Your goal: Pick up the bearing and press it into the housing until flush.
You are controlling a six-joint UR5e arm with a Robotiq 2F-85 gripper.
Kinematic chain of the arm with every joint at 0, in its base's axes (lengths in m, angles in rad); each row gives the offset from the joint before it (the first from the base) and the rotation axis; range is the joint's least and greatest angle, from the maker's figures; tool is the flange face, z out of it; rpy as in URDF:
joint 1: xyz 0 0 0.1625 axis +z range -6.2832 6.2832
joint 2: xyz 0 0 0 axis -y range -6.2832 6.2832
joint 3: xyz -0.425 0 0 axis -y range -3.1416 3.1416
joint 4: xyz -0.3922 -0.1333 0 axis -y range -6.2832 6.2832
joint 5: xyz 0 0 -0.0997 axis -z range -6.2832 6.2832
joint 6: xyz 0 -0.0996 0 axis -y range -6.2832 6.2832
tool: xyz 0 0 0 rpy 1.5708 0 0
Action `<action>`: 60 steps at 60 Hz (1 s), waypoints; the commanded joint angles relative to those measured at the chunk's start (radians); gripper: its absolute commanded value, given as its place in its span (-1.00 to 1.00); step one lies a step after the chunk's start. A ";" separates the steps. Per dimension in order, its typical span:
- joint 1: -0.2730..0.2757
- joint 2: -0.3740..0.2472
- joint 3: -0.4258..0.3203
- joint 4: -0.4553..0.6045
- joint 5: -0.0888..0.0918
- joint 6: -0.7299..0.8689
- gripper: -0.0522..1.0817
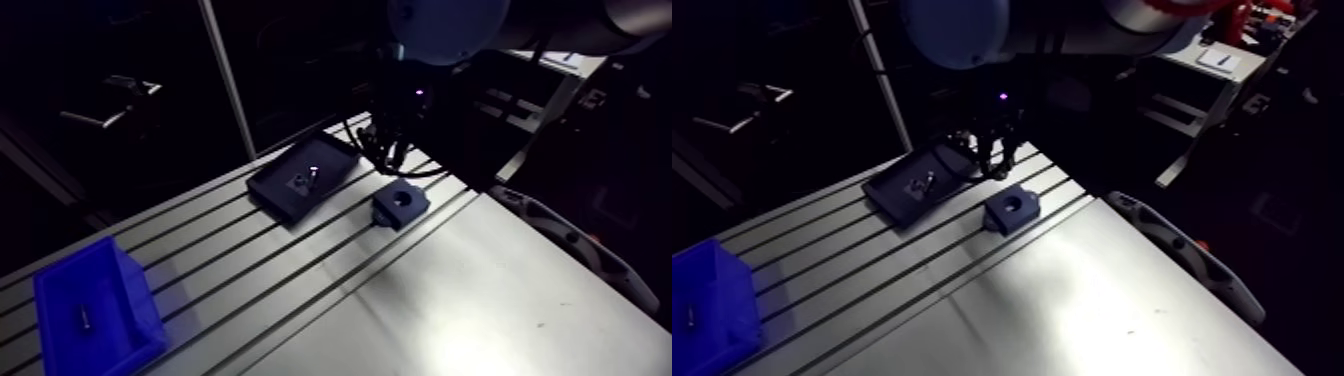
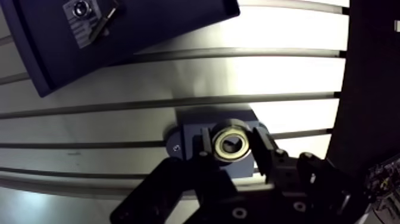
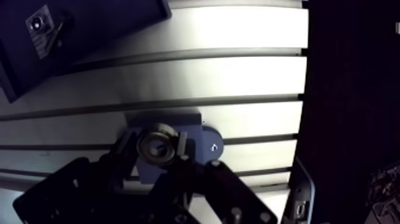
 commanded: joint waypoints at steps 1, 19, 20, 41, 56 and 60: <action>-0.011 -0.017 0.035 -0.025 -0.001 -0.001 0.17; -0.028 -0.018 0.060 -0.044 -0.001 0.000 0.18; -0.028 -0.018 0.060 -0.044 -0.001 0.000 0.18; -0.034 -0.018 0.087 -0.062 -0.001 -0.001 0.18; -0.036 -0.018 0.098 -0.062 -0.001 -0.002 0.18; -0.035 -0.018 0.104 -0.062 -0.001 -0.001 0.18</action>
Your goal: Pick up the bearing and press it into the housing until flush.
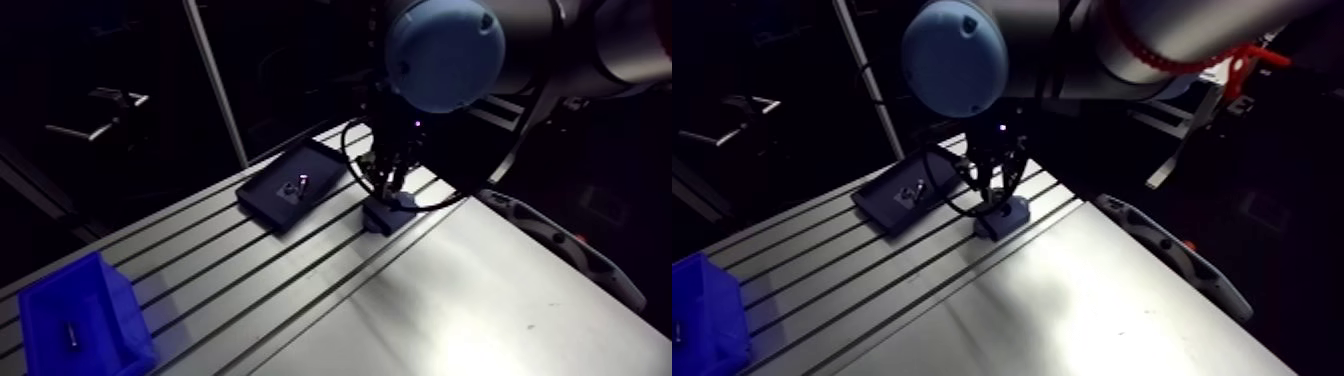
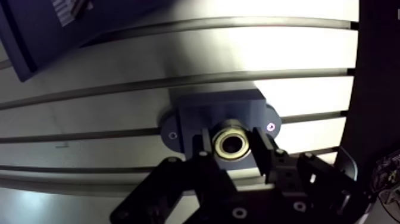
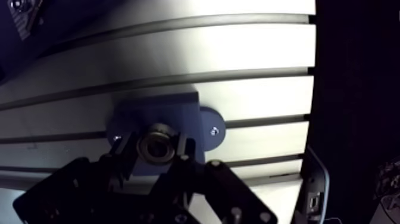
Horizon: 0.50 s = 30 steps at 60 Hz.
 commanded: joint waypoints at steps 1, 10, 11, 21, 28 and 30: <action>0.000 0.000 0.015 0.000 0.000 0.001 0.18; 0.000 0.000 0.019 -0.008 0.000 -0.001 0.18; 0.000 0.000 0.019 -0.008 0.000 -0.001 0.19; -0.002 0.001 0.021 -0.010 0.000 -0.001 0.18; -0.008 0.001 0.023 -0.011 0.000 -0.001 0.19; -0.008 0.001 0.023 -0.011 0.000 -0.001 0.19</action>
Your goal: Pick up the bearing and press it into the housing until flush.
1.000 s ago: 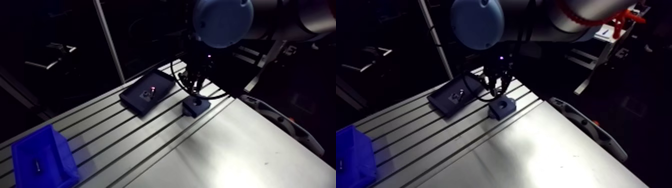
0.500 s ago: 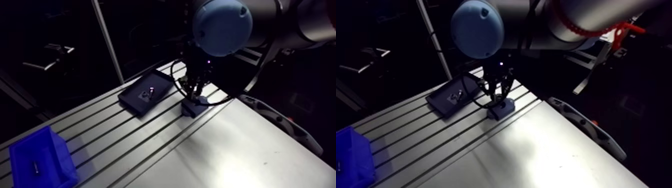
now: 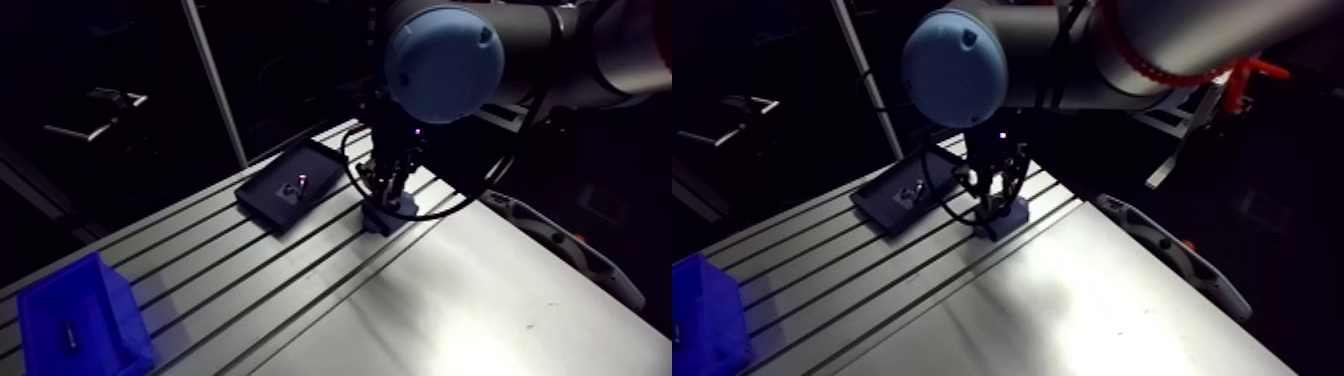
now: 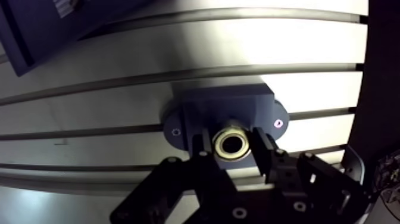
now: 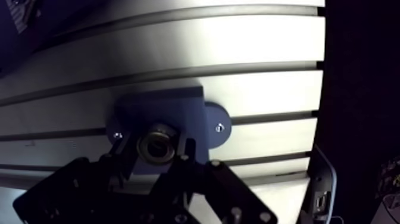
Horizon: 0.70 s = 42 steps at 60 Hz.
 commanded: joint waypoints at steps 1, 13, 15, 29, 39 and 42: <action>-0.005 0.001 0.002 -0.002 0.000 0.000 0.19; -0.013 0.004 0.008 -0.007 0.000 0.000 0.19; -0.013 0.004 0.008 -0.007 0.000 0.000 0.19; -0.013 0.004 0.013 -0.007 0.000 0.000 0.19; -0.012 0.001 0.016 -0.007 0.000 0.000 0.19; -0.012 0.000 0.016 -0.007 0.000 0.000 0.19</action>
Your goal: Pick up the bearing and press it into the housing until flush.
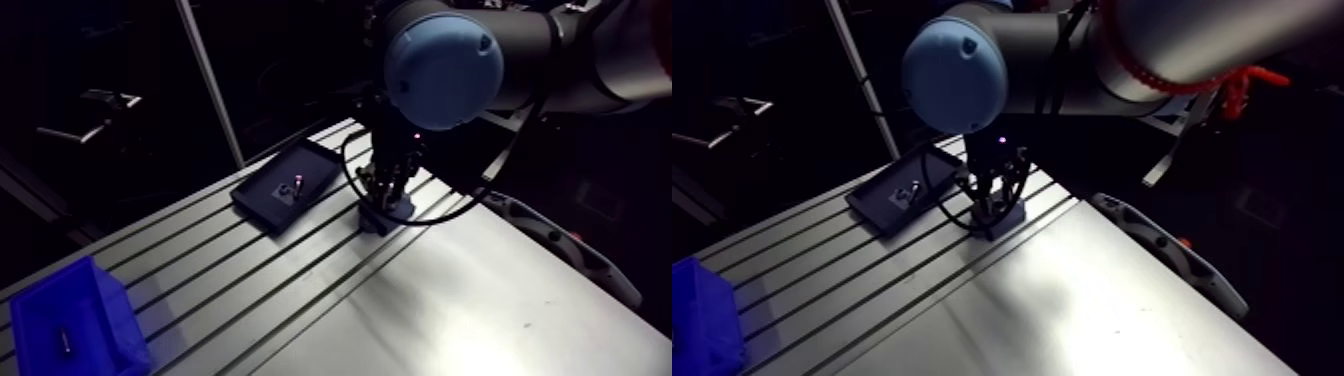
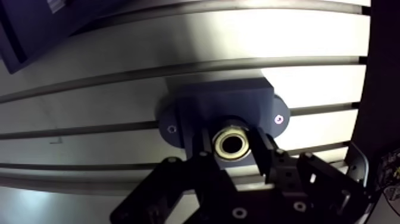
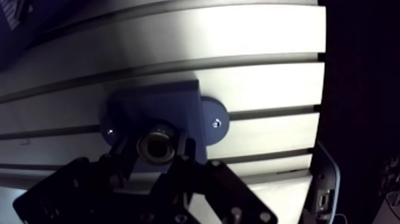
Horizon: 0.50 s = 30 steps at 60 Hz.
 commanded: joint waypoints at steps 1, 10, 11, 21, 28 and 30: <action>0.001 -0.003 0.004 0.000 0.000 0.000 0.19; 0.002 -0.002 0.003 -0.002 0.000 0.000 0.19; 0.002 -0.002 0.003 -0.002 0.000 0.000 0.19; 0.002 0.003 0.003 -0.004 0.000 0.000 0.19; 0.002 0.006 0.003 -0.008 0.000 0.000 0.19; 0.002 0.006 0.003 -0.009 0.000 0.000 0.19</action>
